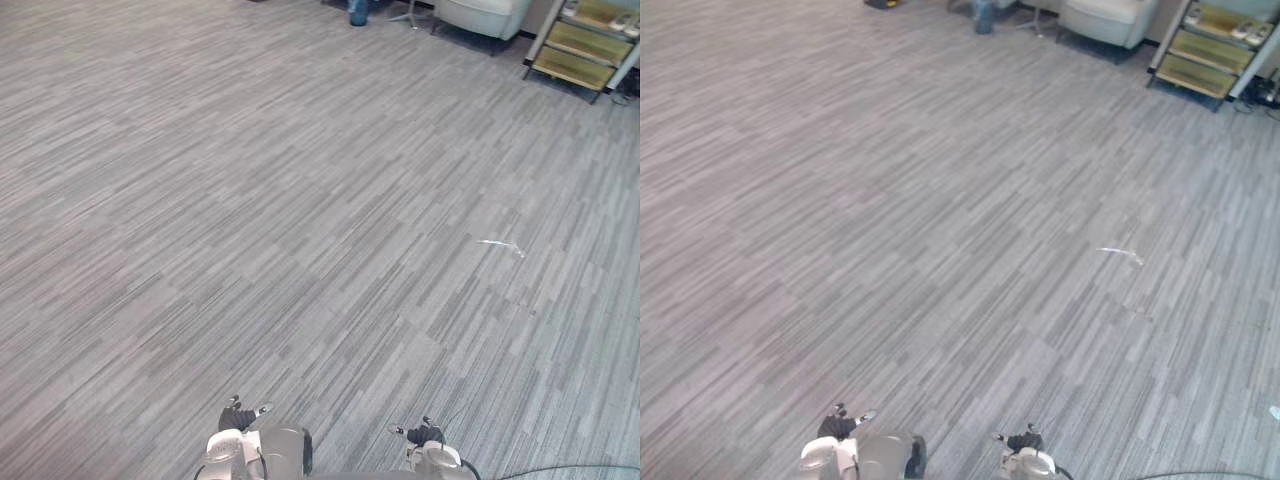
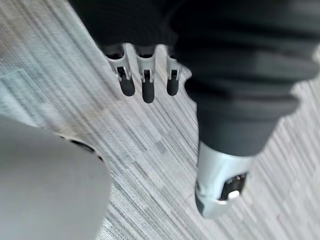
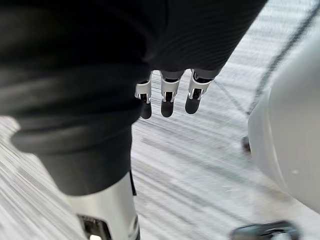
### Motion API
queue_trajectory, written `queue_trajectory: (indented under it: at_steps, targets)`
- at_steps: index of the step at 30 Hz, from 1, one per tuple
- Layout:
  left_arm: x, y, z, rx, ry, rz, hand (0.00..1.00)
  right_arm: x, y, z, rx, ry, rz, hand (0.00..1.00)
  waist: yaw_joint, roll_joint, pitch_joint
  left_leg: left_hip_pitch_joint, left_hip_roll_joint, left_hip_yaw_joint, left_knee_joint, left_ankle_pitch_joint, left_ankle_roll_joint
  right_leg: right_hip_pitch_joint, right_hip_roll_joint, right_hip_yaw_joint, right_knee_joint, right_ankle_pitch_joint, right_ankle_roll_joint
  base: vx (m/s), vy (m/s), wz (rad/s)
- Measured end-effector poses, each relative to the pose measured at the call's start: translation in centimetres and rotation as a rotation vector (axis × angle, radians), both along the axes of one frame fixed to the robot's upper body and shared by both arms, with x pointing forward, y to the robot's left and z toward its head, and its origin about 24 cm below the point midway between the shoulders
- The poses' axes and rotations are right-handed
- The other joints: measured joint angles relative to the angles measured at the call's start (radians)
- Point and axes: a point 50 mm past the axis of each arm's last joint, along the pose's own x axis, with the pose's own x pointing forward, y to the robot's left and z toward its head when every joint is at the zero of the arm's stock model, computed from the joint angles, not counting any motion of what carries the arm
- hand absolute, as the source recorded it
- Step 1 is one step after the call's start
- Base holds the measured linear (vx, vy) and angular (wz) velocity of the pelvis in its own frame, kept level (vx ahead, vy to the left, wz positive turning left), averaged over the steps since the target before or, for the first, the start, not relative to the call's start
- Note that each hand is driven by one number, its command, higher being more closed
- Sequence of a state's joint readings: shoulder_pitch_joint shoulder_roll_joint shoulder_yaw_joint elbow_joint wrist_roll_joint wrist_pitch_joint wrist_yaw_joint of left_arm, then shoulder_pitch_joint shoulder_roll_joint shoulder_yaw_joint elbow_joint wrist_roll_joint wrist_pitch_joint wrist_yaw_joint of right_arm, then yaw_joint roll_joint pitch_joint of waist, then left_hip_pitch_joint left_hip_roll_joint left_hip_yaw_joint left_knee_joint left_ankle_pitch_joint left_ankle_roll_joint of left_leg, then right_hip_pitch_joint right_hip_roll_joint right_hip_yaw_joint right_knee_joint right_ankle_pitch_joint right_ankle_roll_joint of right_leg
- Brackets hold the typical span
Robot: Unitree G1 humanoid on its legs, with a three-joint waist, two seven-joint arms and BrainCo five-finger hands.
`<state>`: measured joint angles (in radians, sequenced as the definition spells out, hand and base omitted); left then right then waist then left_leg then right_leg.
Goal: Pick up cushions and gather them together orderly.
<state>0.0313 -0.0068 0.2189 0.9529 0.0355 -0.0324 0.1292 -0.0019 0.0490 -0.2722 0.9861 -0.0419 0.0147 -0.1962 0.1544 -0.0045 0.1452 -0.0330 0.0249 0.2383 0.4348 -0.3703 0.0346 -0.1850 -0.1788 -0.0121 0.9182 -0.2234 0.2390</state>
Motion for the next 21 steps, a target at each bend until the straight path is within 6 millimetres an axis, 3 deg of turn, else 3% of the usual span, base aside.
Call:
queue_trajectory:
  at_steps: [2,4,5,7,8,9,10,11,12,13,14,15,16,17,18,19,21]
  targets:
    - [-0.3,-0.4,-0.2,0.002,0.017,-0.038,0.00,0.4,-0.6,0.3,-0.018,-0.023,0.004,0.00,-0.036,0.017,0.004,0.143,0.024,0.003,-0.078,0.000,-0.001,-0.050,-0.065,-0.204,0.106,-0.042,-0.107,0.50,-0.017,-0.02]
    - [-0.3,-0.4,-0.2,0.003,0.020,-0.043,0.00,0.7,-0.6,0.4,-0.021,-0.033,0.010,0.00,-0.042,0.018,0.004,0.211,0.042,0.026,-0.138,0.001,-0.001,-0.084,-0.076,-0.300,0.047,-0.072,-0.171,0.36,-0.044,-0.17]
    - [-0.2,-0.3,-0.2,0.008,0.024,-0.054,0.00,1.0,-0.6,0.5,-0.021,-0.036,0.019,0.00,-0.050,0.018,0.004,0.253,0.060,0.034,-0.187,0.001,-0.002,-0.141,-0.062,-0.373,-0.065,-0.077,-0.197,0.45,-0.103,-0.30]
    - [-0.3,-0.1,-0.3,0.021,0.038,-0.085,0.00,1.9,-0.9,0.7,-0.033,-0.046,0.035,0.00,-0.066,0.018,0.006,0.284,0.078,0.051,-0.221,0.004,-0.008,-0.215,-0.011,-0.413,-0.268,-0.015,-0.239,0.53,-0.169,-0.25]
    - [-0.5,0.1,-0.4,0.032,0.051,-0.103,0.00,1.6,-1.4,0.6,-0.042,-0.031,0.037,0.00,-0.074,-0.001,0.005,0.317,0.062,0.050,-0.243,0.022,-0.047,-0.213,0.031,-0.417,-0.487,0.128,-0.268,0.55,-0.195,-0.28]
    - [-0.8,-0.3,-0.6,0.022,0.068,-0.105,0.00,1.1,-2.6,0.5,-0.067,-0.008,0.036,0.00,-0.078,0.024,0.006,0.355,0.078,0.021,-0.245,0.023,-0.072,-0.202,0.065,-0.411,-0.514,0.230,-0.355,0.57,-0.182,-0.39]
    - [-0.8,-0.5,-0.7,0.015,0.069,-0.108,0.00,1.4,-3.1,0.6,-0.083,-0.011,0.036,0.00,-0.079,0.046,0.002,0.356,0.096,0.010,-0.237,0.034,-0.090,-0.201,0.084,-0.415,-0.504,0.220,-0.362,0.58,-0.173,-0.44]
    - [-0.8,-0.6,-0.7,0.013,0.069,-0.113,0.00,1.6,-4.3,0.9,-0.109,-0.017,0.021,0.00,-0.093,0.067,0.001,0.345,0.114,-0.031,-0.199,0.071,-0.136,-0.200,0.107,-0.413,-0.489,0.165,-0.362,0.46,-0.129,-0.35]
    - [-0.6,-0.7,-0.6,0.014,0.064,-0.116,0.00,1.6,-4.6,1.0,-0.114,-0.019,0.010,0.00,-0.098,0.077,0.003,0.340,0.123,-0.041,-0.181,0.084,-0.136,-0.194,0.118,-0.413,-0.490,0.154,-0.362,0.57,-0.191,-0.37]
    - [0.1,-0.7,-0.4,0.018,0.048,-0.118,0.00,1.2,-5.0,0.9,-0.114,-0.011,-0.017,0.00,-0.099,0.091,0.006,0.298,0.144,-0.070,-0.057,0.142,-0.147,-0.162,0.152,-0.407,-0.505,0.120,-0.364,0.56,-0.196,-0.37]
    - [0.4,-0.6,-0.3,0.018,0.040,-0.105,0.00,0.7,-4.9,0.6,-0.107,0.010,-0.023,0.00,-0.099,0.095,0.010,0.232,0.161,-0.114,0.148,0.260,-0.118,-0.089,0.180,-0.392,-0.551,0.101,-0.362,0.68,-0.205,-0.32]
    - [0.5,-0.5,-0.3,0.016,0.037,-0.100,0.00,0.4,-4.8,0.5,-0.104,0.016,-0.023,0.00,-0.099,0.100,0.017,0.201,0.170,-0.132,0.225,0.331,-0.115,-0.050,0.193,-0.390,-0.578,0.099,-0.359,0.64,-0.125,-0.33]
    - [0.7,-0.5,-0.1,0.013,0.018,-0.081,0.00,0.0,-3.9,0.2,-0.089,0.028,-0.015,0.00,-0.093,0.103,0.032,0.084,0.199,-0.148,0.508,0.284,-0.072,0.054,0.226,-0.362,-0.651,0.086,-0.367,0.48,-0.024,-0.42]
    - [0.6,-0.3,0.0,0.016,0.009,-0.074,0.00,0.3,-3.5,0.2,-0.083,0.021,-0.009,0.00,-0.084,0.093,0.044,-0.021,0.207,-0.143,0.661,0.215,-0.061,0.128,0.237,-0.334,-0.686,0.057,-0.372,0.46,-0.017,-0.47]
    - [0.5,-0.3,0.0,0.017,0.009,-0.073,0.00,0.4,-3.3,0.3,-0.078,0.018,-0.009,0.00,-0.082,0.088,0.047,-0.058,0.200,-0.139,0.686,0.195,-0.056,0.154,0.237,-0.323,-0.697,0.051,-0.369,0.51,-0.023,-0.69]
    - [0.5,-0.2,0.2,0.014,-0.011,-0.068,0.00,0.5,-3.1,0.2,-0.066,0.024,-0.014,0.00,-0.063,0.075,0.046,-0.189,0.166,-0.136,0.650,0.131,-0.041,0.223,0.237,-0.270,-0.747,0.037,-0.358,0.41,-0.002,-0.81]
    - [0.9,-0.2,0.4,0.018,-0.034,-0.071,0.00,0.8,-3.0,0.2,-0.061,0.028,-0.010,0.00,-0.028,0.078,0.047,-0.274,0.141,-0.128,0.520,0.095,-0.038,0.261,0.236,-0.218,-0.771,0.029,-0.343,0.43,0.077,-0.93]
